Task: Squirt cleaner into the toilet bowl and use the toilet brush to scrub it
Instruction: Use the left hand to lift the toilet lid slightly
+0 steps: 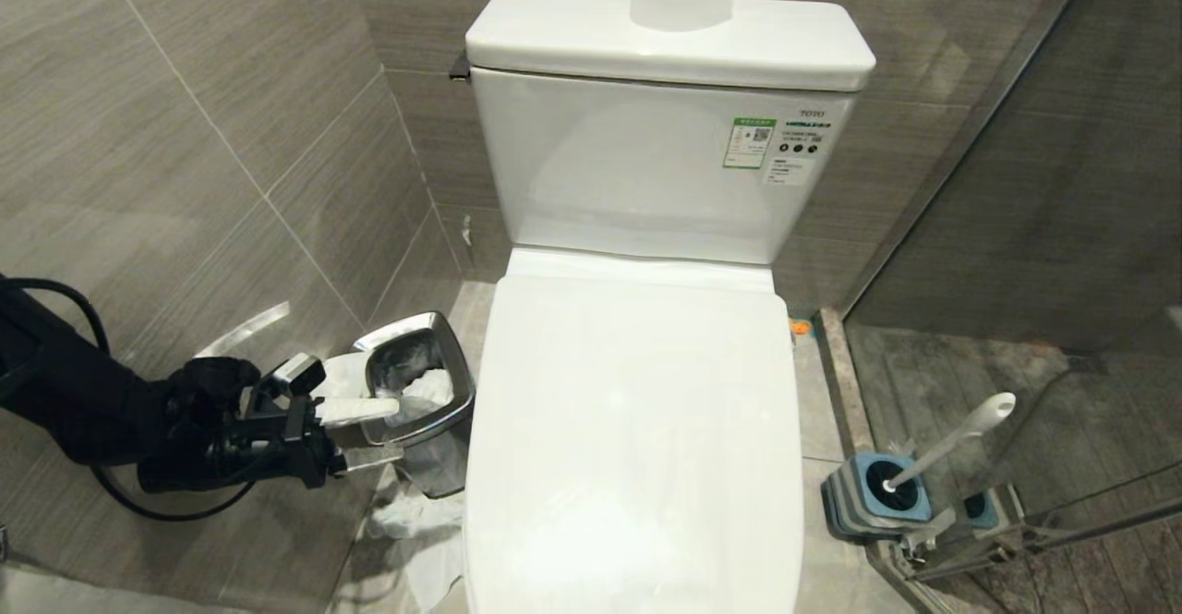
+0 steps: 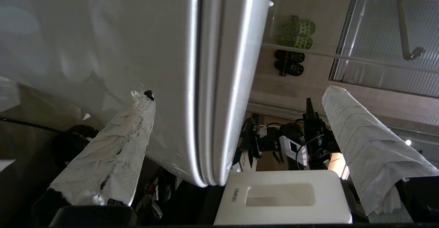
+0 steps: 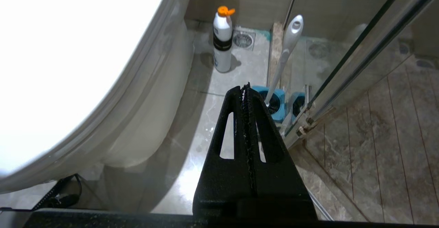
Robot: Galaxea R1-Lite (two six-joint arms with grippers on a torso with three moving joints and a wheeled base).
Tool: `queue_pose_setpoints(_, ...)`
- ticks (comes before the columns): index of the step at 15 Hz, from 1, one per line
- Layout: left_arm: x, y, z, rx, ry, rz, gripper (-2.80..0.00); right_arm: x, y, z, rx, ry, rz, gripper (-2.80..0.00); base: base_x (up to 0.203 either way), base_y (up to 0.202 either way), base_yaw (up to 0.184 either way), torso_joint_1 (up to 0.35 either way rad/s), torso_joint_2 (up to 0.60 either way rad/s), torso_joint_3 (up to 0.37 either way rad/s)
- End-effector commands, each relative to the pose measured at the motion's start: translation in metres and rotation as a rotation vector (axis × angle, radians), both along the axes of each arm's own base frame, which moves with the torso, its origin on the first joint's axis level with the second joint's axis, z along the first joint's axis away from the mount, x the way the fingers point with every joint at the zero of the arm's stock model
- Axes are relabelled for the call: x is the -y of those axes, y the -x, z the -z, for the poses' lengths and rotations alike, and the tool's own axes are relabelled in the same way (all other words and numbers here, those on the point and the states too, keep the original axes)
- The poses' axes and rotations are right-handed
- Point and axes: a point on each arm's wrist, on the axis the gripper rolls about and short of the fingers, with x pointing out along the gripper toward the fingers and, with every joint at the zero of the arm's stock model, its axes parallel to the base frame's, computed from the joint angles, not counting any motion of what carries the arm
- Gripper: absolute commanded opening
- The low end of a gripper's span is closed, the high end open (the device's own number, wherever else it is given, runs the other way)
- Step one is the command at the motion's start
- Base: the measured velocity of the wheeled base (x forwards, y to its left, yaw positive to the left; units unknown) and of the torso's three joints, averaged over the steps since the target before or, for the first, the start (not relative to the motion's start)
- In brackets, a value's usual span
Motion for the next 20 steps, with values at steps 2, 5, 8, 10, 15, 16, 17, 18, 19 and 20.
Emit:
queue_pose_setpoints(2, -0.001, 0.0, 0.0, -0.001, 0.007, -0.001, 0.0, 0.0, 0.0, 0.0, -0.002, -0.001, 0.0, -2.8, 0.0, 0.0, 0.0, -0.002, 0.0, -0.194)
queue_pose_setpoints(5, -0.006, 0.004, -0.011, 0.027, 0.01, -0.012, 0.0, 0.0, 0.0, 0.0, -0.002, -0.001, 0.0, -2.8, 0.0, 0.0, 0.0, 0.001, 0.01, -0.122)
queue_pose_setpoints(8, -0.013, 0.02, -0.039, 0.059, 0.078, -0.011, 0.0, 0.0, 0.0, 0.0, 0.0, 0.0, 0.0, -2.8, 0.0, 0.0, 0.0, 0.001, 0.0, -0.009)
queue_pose_setpoints(10, -0.011, 0.039, -0.056, 0.073, 0.092, -0.01, 0.0, 0.0, 0.0, 0.0, -0.002, -0.001, 0.0, -2.8, 0.0, 0.0, 0.0, 0.0, 0.0, 0.0)
queue_pose_setpoints(15, 0.011, 0.048, -0.022, 0.134, 0.079, 0.061, 0.0, 0.0, 0.0, 0.0, 0.0, -0.001, 0.0, -2.8, 0.0, 0.0, 0.0, 0.0, 0.0, 0.0)
queue_pose_setpoints(16, 0.012, 0.05, -0.013, 0.145, 0.077, 0.064, 0.0, 0.0, 0.0, 0.0, -0.002, -0.001, 0.0, -2.8, 0.0, 0.0, 0.0, 0.0, 0.0, 0.0)
queue_pose_setpoints(17, 0.013, 0.055, -0.005, 0.155, 0.076, 0.065, 0.0, 0.0, 0.0, 0.0, -0.001, -0.001, 0.0, -2.8, 0.0, 0.0, 0.0, 0.0, 0.0, 0.0)
queue_pose_setpoints(18, 0.014, 0.062, 0.002, 0.168, 0.074, 0.065, 0.0, 0.0, 0.0, 0.0, -0.002, -0.001, 0.0, -2.8, 0.0, 0.0, 0.0, 0.0, 0.0, 0.0)
queue_pose_setpoints(19, 0.015, 0.068, 0.007, 0.18, 0.071, 0.064, 0.0, 0.0, 0.0, 0.0, -0.001, -0.001, 0.0, -2.8, 0.0, 0.0, 0.0, 0.0, 0.0, 0.0)
queue_pose_setpoints(20, 0.016, 0.075, 0.009, 0.184, 0.07, 0.062, 0.0, 0.0, 0.0, 0.0, 0.0, -0.001, 0.0, -2.8, 0.0, 0.0, 0.0, 0.0, 0.0, 0.0)
